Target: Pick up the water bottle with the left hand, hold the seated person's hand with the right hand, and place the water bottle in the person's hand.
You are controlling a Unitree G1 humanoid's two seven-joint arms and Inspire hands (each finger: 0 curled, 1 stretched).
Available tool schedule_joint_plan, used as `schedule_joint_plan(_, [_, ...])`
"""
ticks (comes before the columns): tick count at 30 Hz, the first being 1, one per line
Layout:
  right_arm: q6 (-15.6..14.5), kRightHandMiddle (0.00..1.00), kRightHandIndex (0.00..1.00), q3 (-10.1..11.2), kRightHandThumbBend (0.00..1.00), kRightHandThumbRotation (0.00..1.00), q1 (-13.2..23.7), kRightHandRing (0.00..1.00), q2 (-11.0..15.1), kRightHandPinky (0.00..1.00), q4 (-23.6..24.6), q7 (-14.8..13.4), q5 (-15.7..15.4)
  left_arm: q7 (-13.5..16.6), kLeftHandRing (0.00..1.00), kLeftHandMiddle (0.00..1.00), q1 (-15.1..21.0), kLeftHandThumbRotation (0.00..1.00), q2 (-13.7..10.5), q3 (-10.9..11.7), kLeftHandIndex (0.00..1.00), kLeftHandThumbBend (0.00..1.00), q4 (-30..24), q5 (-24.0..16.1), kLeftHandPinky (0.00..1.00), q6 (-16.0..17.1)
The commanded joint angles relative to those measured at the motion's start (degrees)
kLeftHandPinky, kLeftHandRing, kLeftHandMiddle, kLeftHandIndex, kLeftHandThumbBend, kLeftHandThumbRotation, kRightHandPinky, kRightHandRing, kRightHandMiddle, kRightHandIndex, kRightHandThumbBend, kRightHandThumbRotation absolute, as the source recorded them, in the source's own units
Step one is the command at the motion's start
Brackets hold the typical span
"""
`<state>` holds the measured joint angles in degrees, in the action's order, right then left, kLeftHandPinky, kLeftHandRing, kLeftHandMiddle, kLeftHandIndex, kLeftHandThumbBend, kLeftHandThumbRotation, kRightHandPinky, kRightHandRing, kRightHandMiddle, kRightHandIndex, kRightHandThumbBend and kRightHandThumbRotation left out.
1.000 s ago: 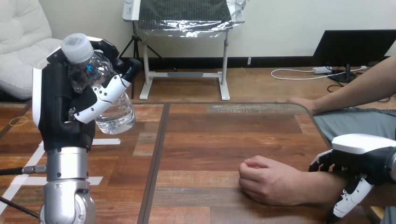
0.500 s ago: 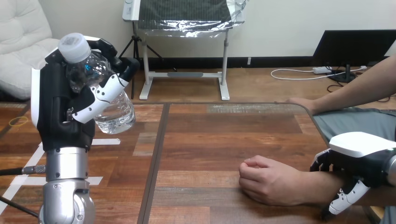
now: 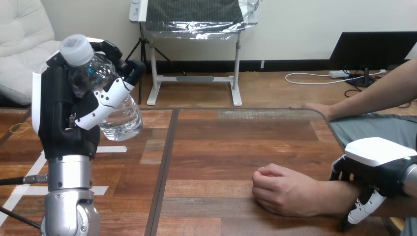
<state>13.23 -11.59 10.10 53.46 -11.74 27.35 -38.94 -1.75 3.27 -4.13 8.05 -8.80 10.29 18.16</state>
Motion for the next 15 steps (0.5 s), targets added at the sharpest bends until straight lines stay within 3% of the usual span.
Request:
schedule_joint_plan(1, [-0.60,0.62,0.60,-4.18,0.86,0.31,-1.79,0.55,-3.72,0.42,-4.42,-0.32,-1.38,-0.09,0.30,0.37,3.83,0.00,-0.03,0.35,0.41,0.64,-2.48,0.04,0.23,1.52])
schedule_joint_plan(8, [-0.76,0.60,0.58,-5.23,0.86,0.30,-1.07,0.53,-4.35,0.40,-6.46,-1.67,-2.53,-0.06,0.30,0.37,3.73,0.00,0.08,0.28,0.41,0.64,-2.91,0.33,0.23,1.32])
schedule_joint_plan(15, [-2.46,0.60,0.59,-6.38,0.86,0.32,-0.21,0.53,-5.03,0.39,-7.69,-0.65,-3.30,0.15,0.30,0.37,3.66,0.00,0.04,0.31,0.41,0.64,-3.23,0.14,0.23,1.15])
